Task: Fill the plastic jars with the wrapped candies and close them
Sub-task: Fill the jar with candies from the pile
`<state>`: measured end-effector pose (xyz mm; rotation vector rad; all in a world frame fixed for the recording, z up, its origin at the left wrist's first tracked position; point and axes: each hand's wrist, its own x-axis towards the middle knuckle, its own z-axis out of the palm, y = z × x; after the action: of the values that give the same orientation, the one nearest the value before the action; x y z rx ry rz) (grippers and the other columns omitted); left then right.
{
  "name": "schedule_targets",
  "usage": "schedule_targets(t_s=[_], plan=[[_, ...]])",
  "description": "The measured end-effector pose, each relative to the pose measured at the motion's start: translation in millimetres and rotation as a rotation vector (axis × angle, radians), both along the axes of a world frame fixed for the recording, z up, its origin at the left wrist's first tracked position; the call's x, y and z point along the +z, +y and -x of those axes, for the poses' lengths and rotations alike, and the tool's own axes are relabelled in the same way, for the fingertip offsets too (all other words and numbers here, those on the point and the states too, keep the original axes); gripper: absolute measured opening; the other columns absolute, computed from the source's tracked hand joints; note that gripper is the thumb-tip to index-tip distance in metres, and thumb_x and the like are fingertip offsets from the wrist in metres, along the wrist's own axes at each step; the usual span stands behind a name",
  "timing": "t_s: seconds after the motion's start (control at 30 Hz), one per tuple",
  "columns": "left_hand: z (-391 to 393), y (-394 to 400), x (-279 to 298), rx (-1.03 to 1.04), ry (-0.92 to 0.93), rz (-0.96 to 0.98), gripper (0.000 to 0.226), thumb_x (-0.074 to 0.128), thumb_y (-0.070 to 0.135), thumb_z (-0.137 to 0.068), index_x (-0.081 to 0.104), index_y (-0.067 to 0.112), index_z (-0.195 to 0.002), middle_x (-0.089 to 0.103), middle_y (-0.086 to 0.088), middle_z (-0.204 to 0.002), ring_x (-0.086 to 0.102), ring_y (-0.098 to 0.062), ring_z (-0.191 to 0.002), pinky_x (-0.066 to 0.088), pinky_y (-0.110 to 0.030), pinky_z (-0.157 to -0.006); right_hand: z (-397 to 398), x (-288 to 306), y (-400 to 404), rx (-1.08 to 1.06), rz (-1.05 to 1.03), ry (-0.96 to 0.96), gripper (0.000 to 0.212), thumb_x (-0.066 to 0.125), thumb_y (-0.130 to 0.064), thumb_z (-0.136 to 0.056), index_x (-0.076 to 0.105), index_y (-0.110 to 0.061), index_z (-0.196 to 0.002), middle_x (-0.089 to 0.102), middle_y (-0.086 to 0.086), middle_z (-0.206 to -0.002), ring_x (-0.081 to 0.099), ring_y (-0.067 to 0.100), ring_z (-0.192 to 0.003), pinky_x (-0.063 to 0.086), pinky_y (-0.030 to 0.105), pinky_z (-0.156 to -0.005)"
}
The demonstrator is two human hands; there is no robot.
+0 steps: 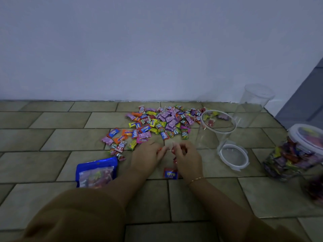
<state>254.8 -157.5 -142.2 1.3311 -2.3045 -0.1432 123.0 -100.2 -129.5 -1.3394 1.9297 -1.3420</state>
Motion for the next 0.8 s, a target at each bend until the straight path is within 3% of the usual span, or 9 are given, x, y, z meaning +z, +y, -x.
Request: schedule_targets(t_s=[0.1, 0.17, 0.23, 0.33, 0.4, 0.53, 0.67, 0.8], plan=[[7, -1, 15, 0.132, 0.301, -0.185, 0.053, 0.034, 0.057, -0.093, 0.061, 0.013, -0.076, 0.059, -0.002, -0.088, 0.056, -0.02, -0.089, 0.041, -0.03, -0.073, -3, 19, 8, -0.096, -0.051, -0.38, 0.019, 0.059, -0.029, -0.091, 0.061, -0.017, -0.075, 0.062, -0.005, -0.068, 0.057, 0.008, -0.06, 0.049, 0.024, -0.057], [16, -1, 28, 0.202, 0.53, -0.268, 0.064, 0.032, 0.064, -0.087, 0.054, 0.007, -0.068, 0.054, -0.008, -0.07, 0.052, -0.021, -0.069, 0.042, -0.036, -0.065, 0, 33, 12, -0.1, -0.116, -0.732, 0.024, 0.06, -0.03, -0.09, 0.061, -0.012, -0.074, 0.06, 0.003, -0.065, 0.053, 0.013, -0.051, 0.044, 0.025, -0.047], [25, -2, 44, 0.259, 0.729, -0.325, 0.07, 0.032, 0.068, -0.084, 0.054, 0.003, -0.069, 0.052, -0.015, -0.064, 0.049, -0.024, -0.06, 0.038, -0.035, -0.059, 4, 49, 18, -0.035, -0.179, -1.043, 0.027, 0.059, -0.034, -0.09, 0.058, -0.012, -0.076, 0.055, 0.003, -0.059, 0.044, 0.011, -0.039, 0.032, 0.019, -0.036], [38, -2, 74, 0.261, 1.032, -0.49, 0.06, 0.038, 0.059, -0.092, 0.06, 0.006, -0.074, 0.063, -0.015, -0.065, 0.055, -0.015, -0.048, 0.039, -0.022, -0.049, 13, 78, 27, 0.121, -0.208, -1.247, 0.034, 0.059, -0.047, -0.084, 0.055, -0.016, -0.071, 0.054, -0.002, -0.057, 0.041, 0.007, -0.037, 0.026, 0.013, -0.036], [48, 0, 95, 0.237, 1.24, -0.607, 0.051, 0.04, 0.052, -0.096, 0.06, 0.01, -0.074, 0.062, -0.006, -0.056, 0.048, -0.009, -0.036, 0.033, -0.016, -0.037, 20, 101, 30, 0.211, -0.141, -1.277, 0.036, 0.059, -0.052, -0.075, 0.054, -0.017, -0.068, 0.053, -0.003, -0.059, 0.042, 0.006, -0.037, 0.026, 0.013, -0.036], [70, -3, 134, 0.219, 1.435, -0.732, 0.055, 0.038, 0.057, -0.095, 0.06, 0.008, -0.079, 0.051, -0.003, -0.049, 0.037, -0.01, -0.032, 0.027, -0.016, -0.033, 44, 148, 30, 0.282, 0.06, -1.222, 0.03, 0.062, -0.046, -0.07, 0.055, -0.017, -0.065, 0.054, -0.002, -0.058, 0.042, 0.007, -0.036, 0.027, 0.013, -0.035], [92, -9, 162, 0.105, 1.548, -0.796, 0.045, 0.041, 0.055, -0.095, 0.056, 0.015, -0.081, 0.054, 0.002, -0.06, 0.038, -0.011, -0.039, 0.03, -0.022, -0.039, 81, 176, 11, 0.187, 0.261, -1.044, 0.024, 0.059, -0.04, -0.082, 0.055, -0.019, -0.072, 0.055, -0.005, -0.056, 0.042, 0.007, -0.037, 0.028, 0.014, -0.036], [111, -12, 172, 0.077, 1.552, -0.856, 0.043, 0.043, 0.055, -0.094, 0.057, 0.017, -0.08, 0.055, 0.003, -0.058, 0.039, -0.011, -0.041, 0.031, -0.025, -0.042, 122, 166, -16, 0.008, 0.408, -0.938, 0.025, 0.053, -0.036, -0.093, 0.057, -0.016, -0.079, 0.054, -0.006, -0.055, 0.041, 0.008, -0.039, 0.029, 0.015, -0.039]])
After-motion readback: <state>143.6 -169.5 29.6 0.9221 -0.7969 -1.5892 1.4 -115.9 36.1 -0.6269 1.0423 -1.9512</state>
